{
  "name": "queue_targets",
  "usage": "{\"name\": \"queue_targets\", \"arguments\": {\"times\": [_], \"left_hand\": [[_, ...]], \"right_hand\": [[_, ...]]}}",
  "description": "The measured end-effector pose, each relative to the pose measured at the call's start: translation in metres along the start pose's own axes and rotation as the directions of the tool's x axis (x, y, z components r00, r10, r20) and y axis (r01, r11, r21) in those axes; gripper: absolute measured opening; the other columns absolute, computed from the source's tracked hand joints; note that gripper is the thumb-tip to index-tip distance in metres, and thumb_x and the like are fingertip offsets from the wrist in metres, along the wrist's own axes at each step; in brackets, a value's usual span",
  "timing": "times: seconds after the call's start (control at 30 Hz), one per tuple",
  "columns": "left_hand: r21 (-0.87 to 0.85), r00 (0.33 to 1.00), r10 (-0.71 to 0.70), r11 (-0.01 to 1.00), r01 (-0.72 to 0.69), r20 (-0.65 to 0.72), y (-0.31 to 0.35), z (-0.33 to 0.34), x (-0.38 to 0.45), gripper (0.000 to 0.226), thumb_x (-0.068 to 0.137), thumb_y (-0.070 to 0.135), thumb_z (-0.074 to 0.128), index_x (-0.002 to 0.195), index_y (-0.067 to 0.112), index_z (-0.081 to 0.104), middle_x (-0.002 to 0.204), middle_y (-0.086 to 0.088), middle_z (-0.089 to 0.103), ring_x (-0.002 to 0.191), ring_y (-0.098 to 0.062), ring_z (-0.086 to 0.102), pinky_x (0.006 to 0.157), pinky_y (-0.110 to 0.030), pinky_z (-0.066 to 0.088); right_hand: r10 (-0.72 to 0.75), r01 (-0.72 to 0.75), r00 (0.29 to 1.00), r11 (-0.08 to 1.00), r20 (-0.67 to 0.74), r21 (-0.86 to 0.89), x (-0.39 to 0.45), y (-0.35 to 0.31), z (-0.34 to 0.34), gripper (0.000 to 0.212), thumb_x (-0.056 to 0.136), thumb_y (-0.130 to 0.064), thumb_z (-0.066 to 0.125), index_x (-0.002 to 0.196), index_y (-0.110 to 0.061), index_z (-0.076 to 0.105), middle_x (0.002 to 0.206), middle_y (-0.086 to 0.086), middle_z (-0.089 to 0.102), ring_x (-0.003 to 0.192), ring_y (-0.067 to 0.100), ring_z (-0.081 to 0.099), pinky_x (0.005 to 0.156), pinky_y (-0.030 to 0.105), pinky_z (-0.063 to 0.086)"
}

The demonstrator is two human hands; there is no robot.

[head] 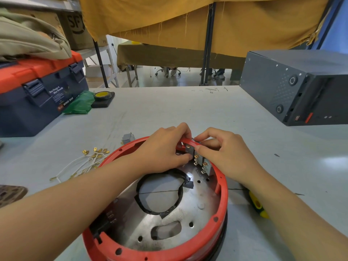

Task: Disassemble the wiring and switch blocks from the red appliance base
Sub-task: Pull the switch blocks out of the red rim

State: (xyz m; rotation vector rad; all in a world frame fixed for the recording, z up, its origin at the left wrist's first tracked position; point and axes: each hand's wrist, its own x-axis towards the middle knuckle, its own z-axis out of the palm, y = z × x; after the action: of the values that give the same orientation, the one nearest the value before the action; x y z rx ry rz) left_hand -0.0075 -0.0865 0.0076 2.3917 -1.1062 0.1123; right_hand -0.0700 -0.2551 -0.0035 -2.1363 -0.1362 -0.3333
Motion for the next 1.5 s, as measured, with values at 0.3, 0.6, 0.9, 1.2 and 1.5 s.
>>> {"name": "queue_targets", "arguments": {"times": [0.3,0.6,0.9,1.2,1.5], "left_hand": [[-0.014,1.000,0.011,1.000,-0.011,-0.013,0.001,0.001,0.001,0.031,0.078,0.029,0.067,0.099,0.017,0.047,0.082,0.001,0.062,0.072,-0.017,0.057,0.068,-0.038,0.047],[0.044,0.998,0.037,0.998,-0.035,-0.041,0.002,0.003,0.000,0.032,0.081,0.031,0.065,0.100,0.016,0.046,0.085,-0.001,0.061,0.075,-0.019,0.058,0.071,-0.039,0.047],[0.113,0.993,0.074,0.992,-0.064,-0.088,0.003,0.008,0.000,0.027,0.082,0.030,0.062,0.096,0.018,0.042,0.084,-0.001,0.059,0.074,-0.020,0.053,0.069,-0.031,0.039],[0.140,0.989,0.100,0.987,-0.084,-0.111,0.000,0.011,0.001,0.027,0.082,0.030,0.061,0.095,0.017,0.042,0.081,0.002,0.057,0.069,-0.017,0.050,0.067,-0.026,0.030],[0.230,0.988,0.065,0.973,-0.031,-0.141,0.001,0.015,0.000,0.027,0.085,0.035,0.057,0.092,0.023,0.033,0.077,0.004,0.055,0.069,-0.019,0.048,0.078,-0.033,0.035]], "right_hand": [[0.038,-0.039,0.999,0.999,0.005,0.038,0.000,-0.001,-0.001,0.010,0.085,-0.021,0.069,0.093,-0.026,0.067,0.073,-0.021,0.069,0.075,-0.009,0.065,0.064,0.002,0.043],[0.160,-0.158,0.987,0.974,0.003,0.161,0.002,0.000,-0.003,0.016,0.090,-0.016,0.063,0.097,-0.025,0.074,0.079,-0.011,0.074,0.073,-0.002,0.068,0.061,0.008,0.047],[0.183,-0.177,0.983,0.969,-0.020,0.170,0.002,0.000,-0.003,0.018,0.091,-0.017,0.061,0.098,-0.023,0.076,0.083,-0.006,0.075,0.076,0.004,0.070,0.070,0.016,0.054],[0.170,-0.163,0.985,0.975,-0.036,0.154,0.001,0.001,-0.001,0.017,0.092,-0.019,0.061,0.099,-0.023,0.075,0.083,-0.008,0.075,0.075,0.001,0.069,0.067,0.011,0.052],[0.163,-0.150,0.986,0.967,-0.044,0.208,0.002,0.004,-0.001,0.015,0.090,-0.016,0.063,0.096,-0.021,0.076,0.083,-0.008,0.075,0.074,0.001,0.069,0.062,0.007,0.048]]}}
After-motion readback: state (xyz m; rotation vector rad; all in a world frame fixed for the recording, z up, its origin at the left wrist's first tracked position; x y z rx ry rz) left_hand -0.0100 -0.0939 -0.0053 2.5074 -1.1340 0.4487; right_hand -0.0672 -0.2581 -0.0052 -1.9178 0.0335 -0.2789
